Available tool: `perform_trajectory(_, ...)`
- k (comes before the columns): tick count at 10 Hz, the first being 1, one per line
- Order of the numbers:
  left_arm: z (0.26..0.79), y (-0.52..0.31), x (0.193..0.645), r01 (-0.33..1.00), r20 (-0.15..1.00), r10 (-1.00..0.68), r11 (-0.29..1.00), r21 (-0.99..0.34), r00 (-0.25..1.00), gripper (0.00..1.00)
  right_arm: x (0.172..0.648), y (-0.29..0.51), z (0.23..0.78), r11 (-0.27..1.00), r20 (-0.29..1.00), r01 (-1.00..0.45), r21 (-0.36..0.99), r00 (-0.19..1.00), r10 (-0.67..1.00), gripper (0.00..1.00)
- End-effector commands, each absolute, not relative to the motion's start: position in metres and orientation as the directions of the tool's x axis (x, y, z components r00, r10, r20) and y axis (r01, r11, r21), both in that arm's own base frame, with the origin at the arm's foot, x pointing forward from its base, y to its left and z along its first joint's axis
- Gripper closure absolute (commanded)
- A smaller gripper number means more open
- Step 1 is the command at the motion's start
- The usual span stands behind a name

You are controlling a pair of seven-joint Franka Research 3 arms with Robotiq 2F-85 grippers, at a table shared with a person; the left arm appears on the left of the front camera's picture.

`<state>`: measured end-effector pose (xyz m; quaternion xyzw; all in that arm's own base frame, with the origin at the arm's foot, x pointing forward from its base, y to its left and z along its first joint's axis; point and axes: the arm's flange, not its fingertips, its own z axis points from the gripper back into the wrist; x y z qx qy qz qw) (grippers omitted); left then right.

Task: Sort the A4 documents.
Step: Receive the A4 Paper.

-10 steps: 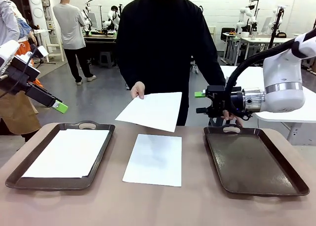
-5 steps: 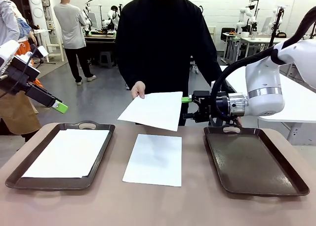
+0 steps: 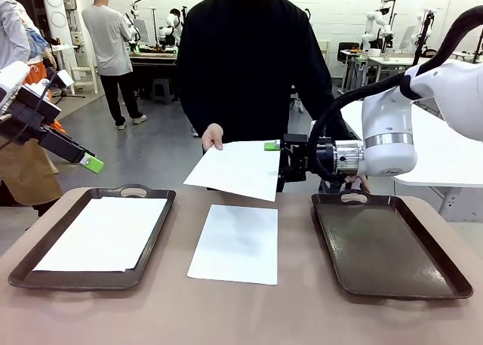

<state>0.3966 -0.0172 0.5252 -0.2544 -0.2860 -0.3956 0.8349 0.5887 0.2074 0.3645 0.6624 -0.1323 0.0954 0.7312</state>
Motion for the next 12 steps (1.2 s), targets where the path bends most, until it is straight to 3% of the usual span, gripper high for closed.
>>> perform_trajectory(1,0.524,-0.017,0.397,0.814,0.693,-0.507,0.544,-0.204,0.512,0.0,0.599,0.213,0.357,0.071,0.315,-0.31,0.948,0.945,-0.082,0.0)
perform_trajectory(7,0.524,-0.017,0.397,0.814,0.693,-0.507,0.544,-0.204,0.512,0.0,0.596,0.21,0.334,0.026,0.227,-0.226,0.974,0.971,-0.076,0.04)
perform_trajectory(12,0.524,-0.017,0.397,0.814,0.693,-0.507,0.544,-0.204,0.512,0.0,0.597,0.21,0.328,0.02,0.219,-0.218,0.976,0.974,-0.062,0.47)
